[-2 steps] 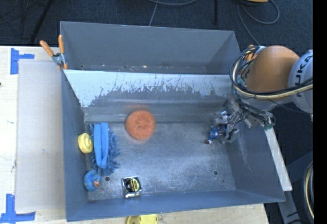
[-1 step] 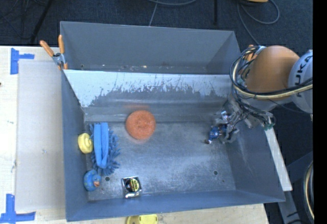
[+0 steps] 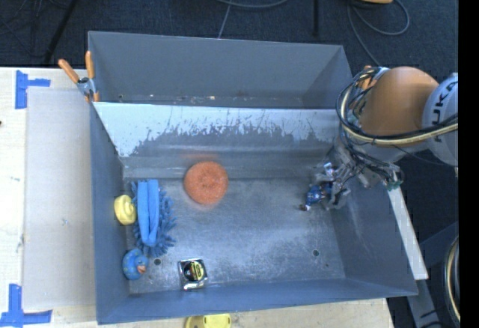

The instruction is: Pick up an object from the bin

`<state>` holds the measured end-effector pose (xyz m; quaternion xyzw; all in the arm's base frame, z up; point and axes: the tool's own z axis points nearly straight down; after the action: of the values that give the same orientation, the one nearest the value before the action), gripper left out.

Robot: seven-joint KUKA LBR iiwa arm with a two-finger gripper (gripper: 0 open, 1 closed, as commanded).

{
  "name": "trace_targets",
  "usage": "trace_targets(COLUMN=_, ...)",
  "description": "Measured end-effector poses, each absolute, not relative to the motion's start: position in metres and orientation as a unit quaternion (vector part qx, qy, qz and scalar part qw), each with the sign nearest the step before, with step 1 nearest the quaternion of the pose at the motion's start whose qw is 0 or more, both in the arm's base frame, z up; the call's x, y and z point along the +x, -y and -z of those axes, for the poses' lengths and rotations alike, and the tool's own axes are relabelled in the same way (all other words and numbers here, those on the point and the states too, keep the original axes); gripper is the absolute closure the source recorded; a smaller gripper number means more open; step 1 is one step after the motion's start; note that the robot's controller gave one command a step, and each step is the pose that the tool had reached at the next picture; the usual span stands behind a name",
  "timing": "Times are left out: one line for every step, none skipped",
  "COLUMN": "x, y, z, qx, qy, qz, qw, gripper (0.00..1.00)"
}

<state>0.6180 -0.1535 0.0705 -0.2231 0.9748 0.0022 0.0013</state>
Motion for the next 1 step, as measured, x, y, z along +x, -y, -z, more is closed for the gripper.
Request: trace_targets(x=0.6166, y=0.1533, z=-0.0747, qx=-0.223, qy=-0.975, qz=-0.002, qw=-0.001, gripper=1.00)
